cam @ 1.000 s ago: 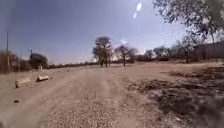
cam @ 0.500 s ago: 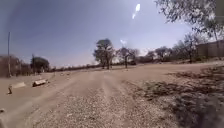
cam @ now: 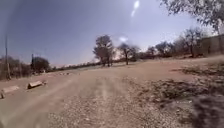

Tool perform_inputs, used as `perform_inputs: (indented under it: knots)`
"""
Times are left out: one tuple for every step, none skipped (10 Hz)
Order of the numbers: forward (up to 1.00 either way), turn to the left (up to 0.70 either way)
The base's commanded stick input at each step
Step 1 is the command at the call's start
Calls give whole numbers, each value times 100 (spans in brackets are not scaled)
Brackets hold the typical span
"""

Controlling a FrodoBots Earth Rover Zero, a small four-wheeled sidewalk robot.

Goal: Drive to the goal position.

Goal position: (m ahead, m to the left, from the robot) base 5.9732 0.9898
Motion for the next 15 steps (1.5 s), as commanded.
perform_inputs:
  knots:
    - [85,0]
    - [85,2]
    - [85,18]
    - [85,34]
    - [85,18]
    - [85,3]
    - [85,0]
    - [85,0]
    - [85,0]
    - [85,0]
    - [85,0]
    - [85,0]
    - [85,0]
    - [85,0]
    - [85,0]
